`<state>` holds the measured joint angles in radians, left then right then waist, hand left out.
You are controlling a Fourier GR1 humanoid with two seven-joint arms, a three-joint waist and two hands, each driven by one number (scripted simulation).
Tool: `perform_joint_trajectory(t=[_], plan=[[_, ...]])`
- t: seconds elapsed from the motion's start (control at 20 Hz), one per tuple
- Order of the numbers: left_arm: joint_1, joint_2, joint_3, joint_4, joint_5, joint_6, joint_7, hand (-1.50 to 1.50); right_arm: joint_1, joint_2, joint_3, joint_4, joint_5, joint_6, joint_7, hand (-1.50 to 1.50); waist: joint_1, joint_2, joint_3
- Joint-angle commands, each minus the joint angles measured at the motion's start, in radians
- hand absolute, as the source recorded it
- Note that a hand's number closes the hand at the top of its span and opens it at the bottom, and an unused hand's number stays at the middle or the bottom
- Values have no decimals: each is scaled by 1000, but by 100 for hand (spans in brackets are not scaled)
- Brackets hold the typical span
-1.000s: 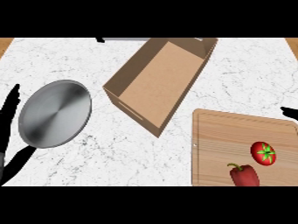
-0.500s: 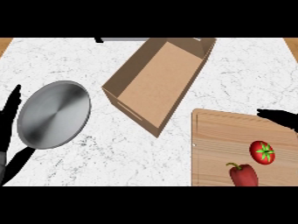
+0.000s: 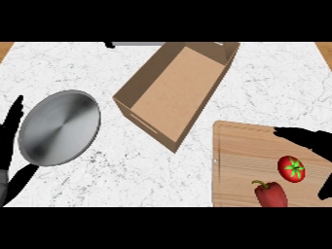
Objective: Pick the tomato from the cutting board and place it in the cardboard box
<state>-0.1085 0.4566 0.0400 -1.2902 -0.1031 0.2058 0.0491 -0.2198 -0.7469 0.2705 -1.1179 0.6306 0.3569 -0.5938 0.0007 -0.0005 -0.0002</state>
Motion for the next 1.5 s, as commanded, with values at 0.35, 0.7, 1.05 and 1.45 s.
perform_joint_trajectory(t=[0.35,0.7,1.05,1.45], plan=[[36,-6,71,-60,-26,-59,10,0,102,16,-86,-191,9,127,-56,-150,-4,-1,0],[60,4,111,-117,-24,-99,47,0,156,29,-97,-314,70,169,60,-150,-1,-2,0],[-4,-62,110,-29,-79,-75,-8,0,88,145,-85,-175,199,137,113,-150,1,1,0],[-9,-77,87,-66,-121,-76,49,0,115,268,-110,-108,284,-152,74,150,0,1,1]])
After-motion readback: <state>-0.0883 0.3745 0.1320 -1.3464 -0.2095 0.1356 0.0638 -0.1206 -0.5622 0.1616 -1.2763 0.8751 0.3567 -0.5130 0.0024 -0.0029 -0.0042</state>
